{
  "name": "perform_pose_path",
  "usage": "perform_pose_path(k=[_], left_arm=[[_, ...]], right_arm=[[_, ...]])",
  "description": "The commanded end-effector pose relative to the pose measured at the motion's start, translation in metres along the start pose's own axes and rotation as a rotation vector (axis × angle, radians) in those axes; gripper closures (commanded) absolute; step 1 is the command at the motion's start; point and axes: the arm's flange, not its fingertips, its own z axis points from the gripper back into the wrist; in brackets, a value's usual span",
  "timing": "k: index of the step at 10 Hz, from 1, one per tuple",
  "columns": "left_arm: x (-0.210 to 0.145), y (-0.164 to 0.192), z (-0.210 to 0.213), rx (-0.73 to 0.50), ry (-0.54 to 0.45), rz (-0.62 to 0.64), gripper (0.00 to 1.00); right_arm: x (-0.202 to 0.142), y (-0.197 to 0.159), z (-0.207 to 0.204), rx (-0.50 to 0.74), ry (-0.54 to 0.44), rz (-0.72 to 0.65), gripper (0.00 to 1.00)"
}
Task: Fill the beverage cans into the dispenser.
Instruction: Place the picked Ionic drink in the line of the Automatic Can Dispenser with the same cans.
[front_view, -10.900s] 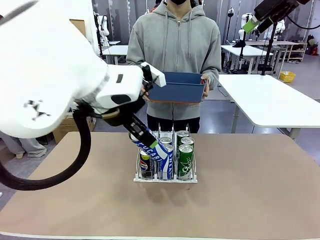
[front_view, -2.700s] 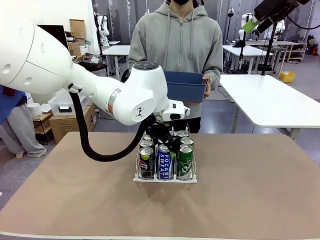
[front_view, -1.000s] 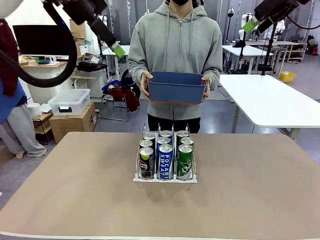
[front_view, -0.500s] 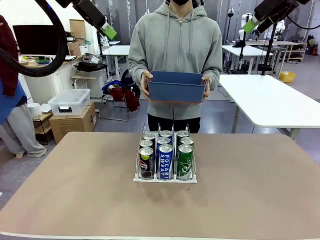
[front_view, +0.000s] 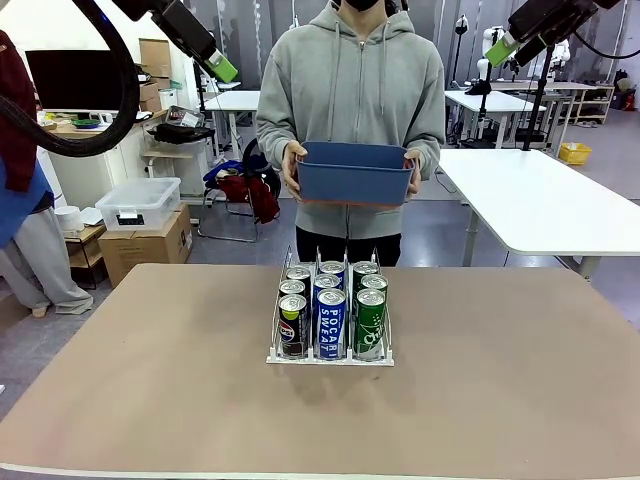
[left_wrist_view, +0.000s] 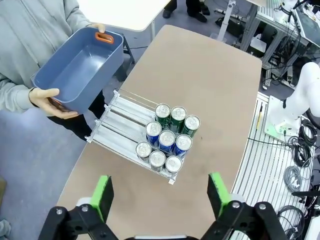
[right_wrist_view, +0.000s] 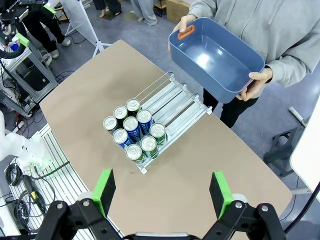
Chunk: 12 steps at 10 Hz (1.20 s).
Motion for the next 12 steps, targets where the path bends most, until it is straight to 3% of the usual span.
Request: perform_pose_path(k=[1, 12], left_arm=[[-0.002, 0.001, 0.002, 0.004, 0.001, 0.002, 0.0], [0.002, 0.0, 0.012, 0.021, -0.023, 0.0, 0.0]], right_arm=[[0.0, 0.001, 0.0, -0.003, 0.006, 0.0, 0.0], [0.0, 0.001, 0.0, -0.003, 0.006, 0.0, 0.0]])
